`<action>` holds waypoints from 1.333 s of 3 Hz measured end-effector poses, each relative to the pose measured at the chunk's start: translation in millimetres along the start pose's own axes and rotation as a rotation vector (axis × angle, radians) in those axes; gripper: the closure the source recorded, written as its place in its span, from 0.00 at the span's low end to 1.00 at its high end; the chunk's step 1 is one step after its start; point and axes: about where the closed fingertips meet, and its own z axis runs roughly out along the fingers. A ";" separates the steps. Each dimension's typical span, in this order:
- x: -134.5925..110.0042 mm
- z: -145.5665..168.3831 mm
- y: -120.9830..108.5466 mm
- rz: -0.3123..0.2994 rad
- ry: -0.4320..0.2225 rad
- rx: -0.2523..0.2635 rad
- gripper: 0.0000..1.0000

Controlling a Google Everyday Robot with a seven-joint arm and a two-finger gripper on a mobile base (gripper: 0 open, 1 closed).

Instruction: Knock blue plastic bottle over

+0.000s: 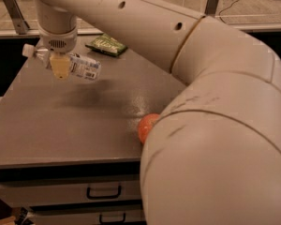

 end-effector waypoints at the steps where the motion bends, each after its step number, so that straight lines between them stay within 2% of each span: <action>1: -8.1 18.7 8.2 -0.070 0.037 -0.042 0.82; 4: -11.7 22.4 9.2 -0.080 0.029 -0.054 0.13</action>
Offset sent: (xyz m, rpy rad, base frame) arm -0.0033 0.0105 -0.0163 -0.0577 0.0150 0.0543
